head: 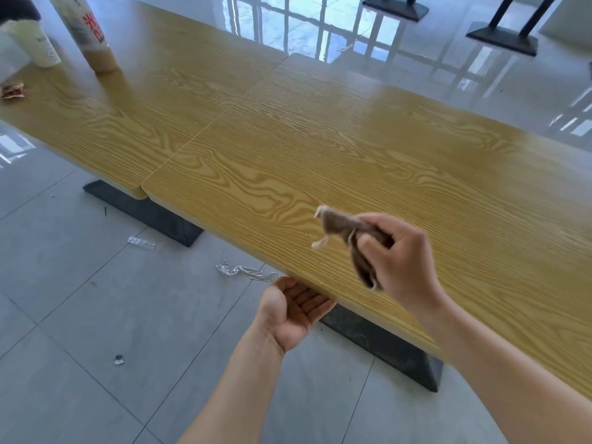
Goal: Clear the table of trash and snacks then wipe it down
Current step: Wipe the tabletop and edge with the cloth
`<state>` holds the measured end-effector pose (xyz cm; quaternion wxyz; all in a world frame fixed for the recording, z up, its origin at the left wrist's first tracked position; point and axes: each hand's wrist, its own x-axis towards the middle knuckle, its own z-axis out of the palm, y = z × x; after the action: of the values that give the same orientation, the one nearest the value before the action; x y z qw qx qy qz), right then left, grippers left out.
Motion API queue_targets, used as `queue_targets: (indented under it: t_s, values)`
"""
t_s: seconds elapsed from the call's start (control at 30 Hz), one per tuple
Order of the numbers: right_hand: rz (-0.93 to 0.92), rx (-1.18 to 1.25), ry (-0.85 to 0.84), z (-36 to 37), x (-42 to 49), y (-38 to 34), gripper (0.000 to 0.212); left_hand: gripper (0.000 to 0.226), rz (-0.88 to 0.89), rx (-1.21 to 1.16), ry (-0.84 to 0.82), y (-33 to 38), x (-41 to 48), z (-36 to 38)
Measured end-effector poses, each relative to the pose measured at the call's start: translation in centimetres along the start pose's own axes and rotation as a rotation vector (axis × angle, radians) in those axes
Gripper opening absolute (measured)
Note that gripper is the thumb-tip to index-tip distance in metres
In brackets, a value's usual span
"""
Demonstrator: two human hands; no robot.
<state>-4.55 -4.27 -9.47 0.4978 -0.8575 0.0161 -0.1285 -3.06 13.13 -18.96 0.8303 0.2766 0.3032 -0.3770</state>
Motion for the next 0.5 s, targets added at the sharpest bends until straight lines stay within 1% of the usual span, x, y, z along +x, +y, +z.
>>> queue_targets:
  t_s: [0.07, 0.1, 0.17, 0.23, 0.3, 0.37, 0.5]
  values:
    - [0.035, -0.020, 0.115, -1.0, 2.6, 0.5, 0.023, 0.042, -0.021, -0.002, 0.006, 0.0, 0.1, -0.2]
    - [0.065, -0.052, 0.140, -1.2, 4.0, 1.0, 0.022, 0.042, -0.024, -0.012, 0.001, 0.0, 0.1, -0.2]
    - [0.142, -0.117, 0.135, -0.6, 6.7, 2.5, 0.020, 0.042, -0.032, -0.022, -0.003, 0.0, 0.1, -0.3]
    - [0.147, -0.235, 0.093, 0.9, 8.7, 3.7, 0.016, 0.041, -0.031, -0.023, 0.003, 0.2, 0.2, -0.3]
    - [0.014, -0.428, 0.034, 3.0, 9.2, 4.3, 0.016, 0.040, -0.027, -0.036, 0.003, 0.5, 0.2, -0.4]
    - [-0.124, -0.515, -0.066, 4.7, 8.6, 3.9, 0.016, 0.040, -0.016, -0.034, 0.003, 0.8, 0.1, -0.4]
    - [-0.296, -0.422, -0.292, 5.7, 4.8, 2.2, 0.022, 0.038, 0.001, -0.027, 0.001, 0.8, -0.2, -0.4]
